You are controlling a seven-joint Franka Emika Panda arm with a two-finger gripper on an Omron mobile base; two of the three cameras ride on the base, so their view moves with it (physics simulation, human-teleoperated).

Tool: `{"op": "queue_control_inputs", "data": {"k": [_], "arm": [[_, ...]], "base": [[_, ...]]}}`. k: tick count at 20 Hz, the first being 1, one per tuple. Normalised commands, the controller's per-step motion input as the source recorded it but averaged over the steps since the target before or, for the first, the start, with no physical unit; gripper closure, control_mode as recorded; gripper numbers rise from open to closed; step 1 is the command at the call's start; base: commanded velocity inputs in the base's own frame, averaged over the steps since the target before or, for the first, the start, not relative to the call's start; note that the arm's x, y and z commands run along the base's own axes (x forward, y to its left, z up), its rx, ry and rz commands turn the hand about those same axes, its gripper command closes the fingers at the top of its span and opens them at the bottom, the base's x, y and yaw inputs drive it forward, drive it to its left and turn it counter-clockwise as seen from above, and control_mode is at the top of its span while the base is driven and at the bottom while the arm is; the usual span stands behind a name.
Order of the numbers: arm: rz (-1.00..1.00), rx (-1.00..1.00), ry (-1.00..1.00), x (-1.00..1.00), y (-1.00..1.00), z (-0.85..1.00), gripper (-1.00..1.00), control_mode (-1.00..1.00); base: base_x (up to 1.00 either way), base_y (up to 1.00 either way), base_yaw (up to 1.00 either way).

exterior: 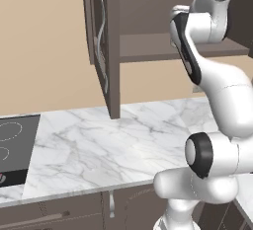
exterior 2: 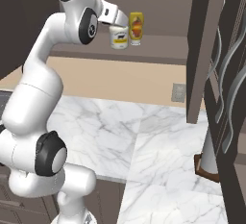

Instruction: Move the mayonnaise and mustard from the cabinet to the dining counter.

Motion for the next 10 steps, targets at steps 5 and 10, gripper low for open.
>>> {"op": "queue_control_inputs", "data": {"k": [5, 10], "arm": [[0.0, 0.0, 0.0, 0.26, -0.07, -0.01, -1.0, -1.0], [0.0, 0.0, 0.0, 0.24, -0.07, -0.02, -1.0, -1.0]], "base": [[0.0, 0.0, 0.0], [0.0, 0.0, 0.0]]}}
